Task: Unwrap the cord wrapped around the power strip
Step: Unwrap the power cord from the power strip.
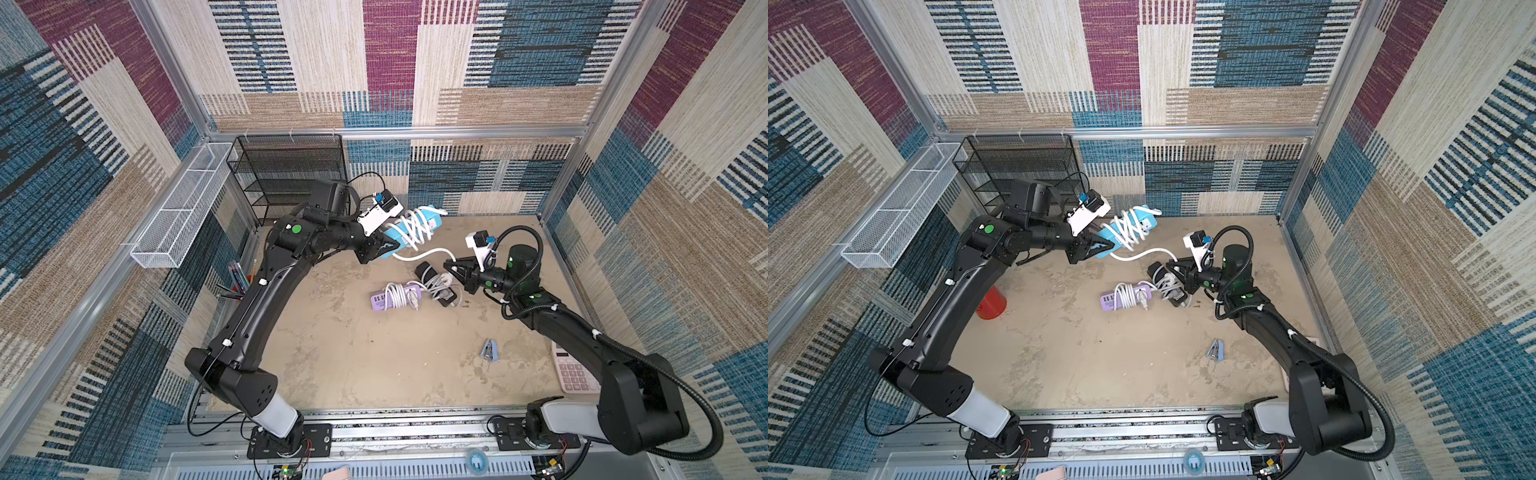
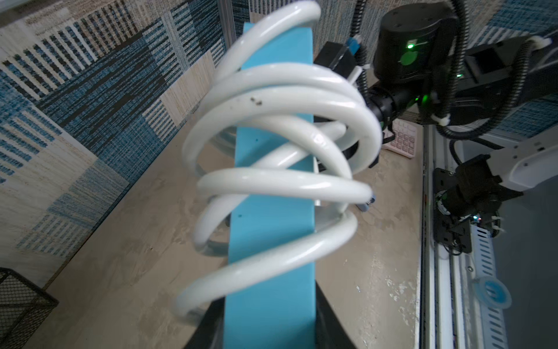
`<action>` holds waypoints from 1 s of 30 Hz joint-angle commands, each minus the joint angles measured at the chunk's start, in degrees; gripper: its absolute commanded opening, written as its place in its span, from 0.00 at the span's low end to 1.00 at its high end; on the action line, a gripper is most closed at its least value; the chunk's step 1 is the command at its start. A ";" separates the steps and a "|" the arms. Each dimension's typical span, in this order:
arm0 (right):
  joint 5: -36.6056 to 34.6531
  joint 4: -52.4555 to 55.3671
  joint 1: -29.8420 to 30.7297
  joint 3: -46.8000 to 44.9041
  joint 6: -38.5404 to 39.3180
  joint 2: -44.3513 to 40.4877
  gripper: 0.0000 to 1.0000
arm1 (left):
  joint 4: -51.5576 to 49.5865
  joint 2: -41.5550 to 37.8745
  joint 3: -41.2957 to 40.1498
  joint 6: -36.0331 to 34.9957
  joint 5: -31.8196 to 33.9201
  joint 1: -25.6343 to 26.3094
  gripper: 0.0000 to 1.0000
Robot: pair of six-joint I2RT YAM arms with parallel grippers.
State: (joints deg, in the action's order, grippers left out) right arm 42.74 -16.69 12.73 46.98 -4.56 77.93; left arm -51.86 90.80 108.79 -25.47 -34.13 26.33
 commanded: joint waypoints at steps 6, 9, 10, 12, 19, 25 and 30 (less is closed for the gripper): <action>-4.28 -4.05 -0.19 11.81 -1.42 12.60 0.00 | 2.02 -4.94 -7.96 2.75 -6.87 3.01 0.00; -3.83 -2.89 -0.53 18.59 -1.27 16.83 0.00 | 2.10 -5.98 -11.25 2.97 -7.18 3.96 0.00; -3.83 -2.26 -0.65 21.04 -1.20 18.02 0.00 | 2.10 -6.25 -12.51 2.94 -7.26 4.21 0.00; -3.34 -0.27 -0.87 26.51 -0.86 19.68 0.00 | 2.08 -6.51 -14.56 3.05 -7.22 4.52 0.00; -2.59 10.87 -1.87 45.73 2.43 21.44 0.00 | 4.49 -6.01 -20.37 3.24 -3.73 4.77 0.00; -3.73 16.94 -3.36 51.08 4.09 16.83 0.00 | 6.48 -3.67 -19.17 4.25 0.39 3.70 0.00; -8.17 18.08 -5.57 42.36 4.65 8.27 0.00 | 9.70 -2.14 -16.65 6.18 6.78 0.79 0.00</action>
State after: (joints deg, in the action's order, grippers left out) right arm 38.15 -0.45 8.01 92.36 -0.43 89.17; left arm -47.46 88.38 90.72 -21.23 -31.22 28.10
